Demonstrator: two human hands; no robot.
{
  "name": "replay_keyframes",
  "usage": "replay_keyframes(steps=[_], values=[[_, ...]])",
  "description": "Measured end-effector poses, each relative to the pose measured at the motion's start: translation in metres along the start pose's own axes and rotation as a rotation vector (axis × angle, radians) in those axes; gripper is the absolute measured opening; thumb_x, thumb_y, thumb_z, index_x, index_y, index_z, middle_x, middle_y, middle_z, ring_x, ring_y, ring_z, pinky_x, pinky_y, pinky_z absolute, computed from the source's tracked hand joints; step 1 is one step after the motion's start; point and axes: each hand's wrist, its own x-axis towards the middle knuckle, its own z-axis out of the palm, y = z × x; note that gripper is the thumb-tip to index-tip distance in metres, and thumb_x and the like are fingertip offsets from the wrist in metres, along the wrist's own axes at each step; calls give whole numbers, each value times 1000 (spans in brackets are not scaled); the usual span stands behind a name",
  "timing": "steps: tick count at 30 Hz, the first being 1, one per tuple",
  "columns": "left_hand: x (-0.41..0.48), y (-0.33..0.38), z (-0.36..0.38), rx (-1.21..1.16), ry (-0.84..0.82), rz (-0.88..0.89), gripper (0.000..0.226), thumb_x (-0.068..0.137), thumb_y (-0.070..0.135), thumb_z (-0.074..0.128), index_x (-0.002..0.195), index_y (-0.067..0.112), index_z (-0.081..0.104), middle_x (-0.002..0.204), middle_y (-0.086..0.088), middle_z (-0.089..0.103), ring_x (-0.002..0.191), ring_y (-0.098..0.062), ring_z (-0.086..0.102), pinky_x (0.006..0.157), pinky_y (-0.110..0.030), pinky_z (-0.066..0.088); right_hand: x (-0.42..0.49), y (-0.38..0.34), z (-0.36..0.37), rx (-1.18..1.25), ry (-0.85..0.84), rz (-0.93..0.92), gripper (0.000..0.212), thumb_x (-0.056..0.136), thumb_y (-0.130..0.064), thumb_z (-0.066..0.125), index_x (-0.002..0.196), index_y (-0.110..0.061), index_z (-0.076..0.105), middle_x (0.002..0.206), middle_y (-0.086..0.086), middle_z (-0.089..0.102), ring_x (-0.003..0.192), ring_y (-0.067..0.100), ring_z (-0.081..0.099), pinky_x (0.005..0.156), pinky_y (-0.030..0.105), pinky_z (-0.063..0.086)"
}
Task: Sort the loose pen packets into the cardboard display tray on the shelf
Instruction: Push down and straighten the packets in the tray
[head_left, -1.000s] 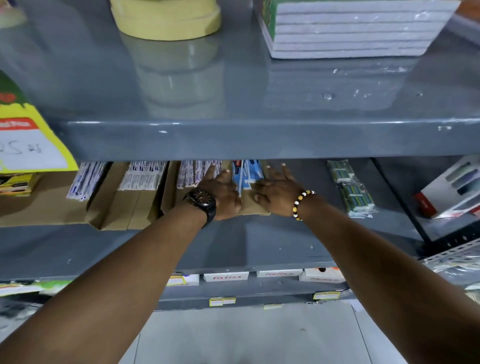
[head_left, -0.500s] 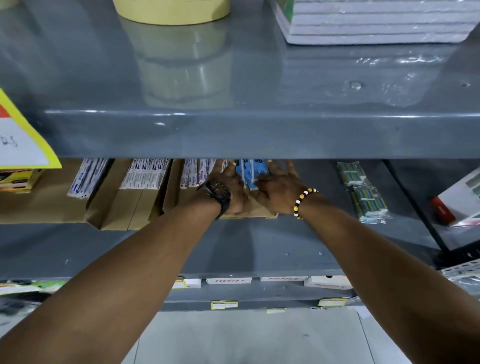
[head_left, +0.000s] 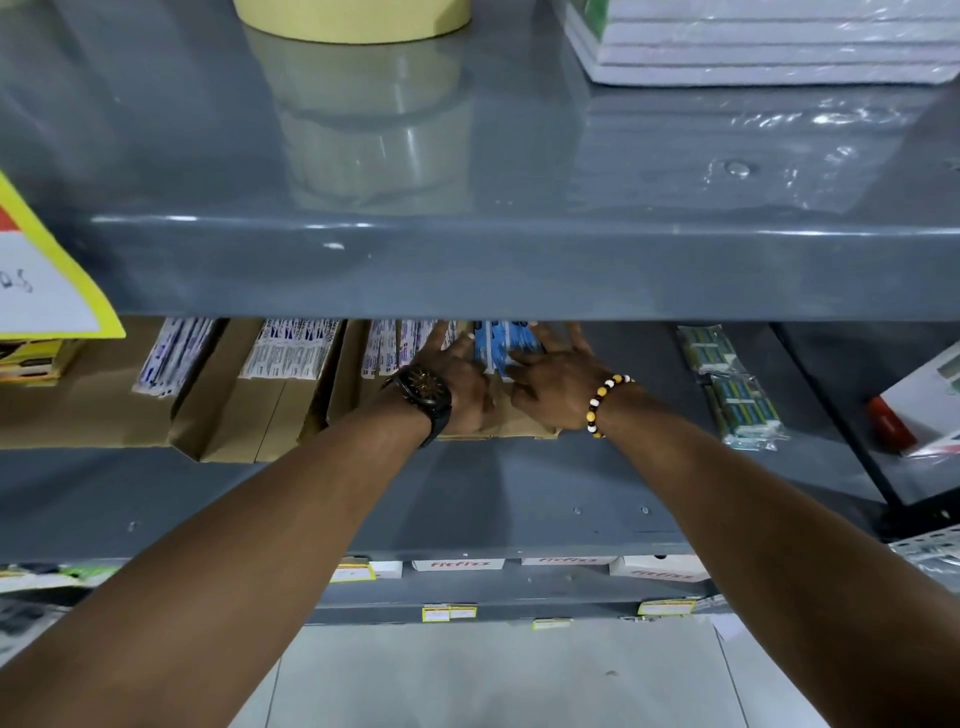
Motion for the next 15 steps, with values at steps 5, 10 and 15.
replay_keyframes(steps=[5,10,15], values=[[3,-2,1,17,42,17,53,96,48,24,123,27,64,136,13,58,151,-24,11,115,-57,-13,-6,8,3,72,131,-30,48,85,-48,29,103,-37,72,142,-16,52,143,18,28,115,54,1],[-2,-5,8,-4,104,18,56,98,47,28,141,19,50,154,1,41,152,-26,6,117,-54,-11,1,6,4,67,50,-8,44,92,-47,33,116,-38,68,148,-15,45,149,21,8,114,56,-6],[-8,-8,11,-48,101,16,60,100,47,27,151,16,34,165,-3,20,153,-24,-1,118,-51,-13,4,3,5,85,37,-1,47,93,-47,32,126,-32,62,144,-14,49,149,23,7,114,57,-5]])
